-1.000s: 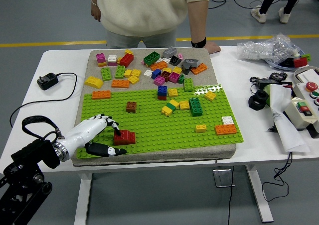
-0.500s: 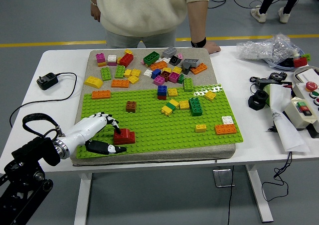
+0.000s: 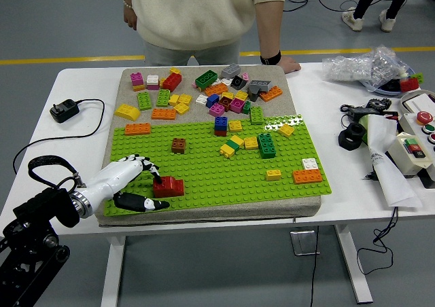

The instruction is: Pick up the brick,pile it on top of brick,press brick,pick up the brick,pile it on top of brick,press brick

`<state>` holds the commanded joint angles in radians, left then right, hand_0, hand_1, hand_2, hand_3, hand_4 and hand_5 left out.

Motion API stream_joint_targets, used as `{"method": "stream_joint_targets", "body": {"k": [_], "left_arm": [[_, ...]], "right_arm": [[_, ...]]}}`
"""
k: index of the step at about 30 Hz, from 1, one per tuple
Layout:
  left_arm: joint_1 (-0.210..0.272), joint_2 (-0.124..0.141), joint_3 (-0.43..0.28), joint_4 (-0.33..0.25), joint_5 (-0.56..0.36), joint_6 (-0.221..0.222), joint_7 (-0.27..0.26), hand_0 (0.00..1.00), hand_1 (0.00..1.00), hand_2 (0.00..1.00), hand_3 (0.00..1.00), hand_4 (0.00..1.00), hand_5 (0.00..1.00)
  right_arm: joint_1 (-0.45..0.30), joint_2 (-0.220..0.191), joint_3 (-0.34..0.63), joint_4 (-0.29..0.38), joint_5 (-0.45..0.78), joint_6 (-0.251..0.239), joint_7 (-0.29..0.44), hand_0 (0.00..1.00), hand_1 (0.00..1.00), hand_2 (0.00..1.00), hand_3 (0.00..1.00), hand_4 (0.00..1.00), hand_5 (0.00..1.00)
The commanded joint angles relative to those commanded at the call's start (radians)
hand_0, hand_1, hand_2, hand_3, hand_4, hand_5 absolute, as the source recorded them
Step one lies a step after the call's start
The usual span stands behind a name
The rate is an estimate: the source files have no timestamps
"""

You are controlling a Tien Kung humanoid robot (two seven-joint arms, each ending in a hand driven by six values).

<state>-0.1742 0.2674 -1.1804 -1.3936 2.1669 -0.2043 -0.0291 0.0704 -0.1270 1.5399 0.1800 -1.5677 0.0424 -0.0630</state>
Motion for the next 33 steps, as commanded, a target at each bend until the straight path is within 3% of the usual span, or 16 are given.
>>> {"method": "stream_joint_targets", "body": {"k": [23,33], "left_arm": [[-0.002,-0.005,0.002,-0.003,0.000,0.005,0.002,0.998,0.962,0.846,0.599,0.977,0.585],[-0.004,0.011,-0.020,-0.053,-0.018,-0.008,0.002,0.998,0.960,0.842,0.599,0.975,0.583]], "right_arm": [[0.002,-0.001,0.000,0.000,0.005,-0.001,0.000,0.762,0.676,0.720,0.739,0.998,0.687],[0.002,-0.001,0.001,0.000,0.007,-0.002,0.001,0.761,0.676,0.719,0.739,0.998,0.687]]}}
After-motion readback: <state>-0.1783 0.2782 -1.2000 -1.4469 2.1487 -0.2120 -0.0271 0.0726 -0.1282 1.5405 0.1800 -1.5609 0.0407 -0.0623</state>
